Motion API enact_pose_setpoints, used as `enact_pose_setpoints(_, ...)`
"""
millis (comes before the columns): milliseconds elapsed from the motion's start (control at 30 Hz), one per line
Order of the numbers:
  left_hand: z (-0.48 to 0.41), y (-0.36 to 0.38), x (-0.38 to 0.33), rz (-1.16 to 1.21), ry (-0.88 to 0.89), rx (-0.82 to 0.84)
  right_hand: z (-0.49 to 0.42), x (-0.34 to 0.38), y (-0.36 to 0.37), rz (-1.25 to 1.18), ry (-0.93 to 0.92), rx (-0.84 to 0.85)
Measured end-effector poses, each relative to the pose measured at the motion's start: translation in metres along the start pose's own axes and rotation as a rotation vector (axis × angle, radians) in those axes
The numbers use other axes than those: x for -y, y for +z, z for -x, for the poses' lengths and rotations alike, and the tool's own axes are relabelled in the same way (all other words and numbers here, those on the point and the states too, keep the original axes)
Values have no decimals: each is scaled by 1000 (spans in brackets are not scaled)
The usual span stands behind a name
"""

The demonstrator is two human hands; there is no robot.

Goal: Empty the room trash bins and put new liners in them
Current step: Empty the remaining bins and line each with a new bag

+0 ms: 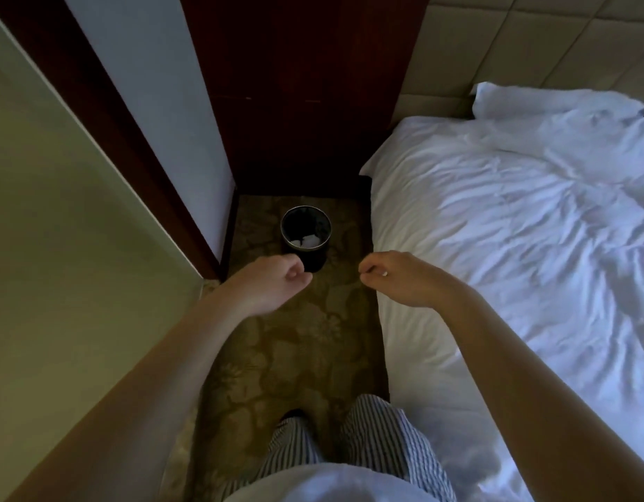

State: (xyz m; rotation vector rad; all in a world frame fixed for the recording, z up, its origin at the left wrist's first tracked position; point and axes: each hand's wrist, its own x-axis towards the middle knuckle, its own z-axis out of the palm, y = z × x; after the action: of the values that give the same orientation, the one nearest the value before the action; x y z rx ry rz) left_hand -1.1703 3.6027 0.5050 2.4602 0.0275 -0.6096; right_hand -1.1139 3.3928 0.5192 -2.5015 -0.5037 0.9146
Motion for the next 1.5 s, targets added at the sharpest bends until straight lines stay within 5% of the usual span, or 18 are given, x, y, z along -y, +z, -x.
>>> enact_pose_setpoints(567,-255,-63,-58,155,-117,-94,-237,-88,-182,139,-103,178)
enact_pose_setpoints(900,-341,-109,-31,256,-250,-133,-367,-54,-232,227,-260,317)
enact_pose_setpoints(1233,-386,-163,36,363,-484,-222,-486,19,-246,502,-380,472)
enact_pose_setpoints(1500,-435,-139,38,513,-873,-360,-572,22,-234,775,-560,650)
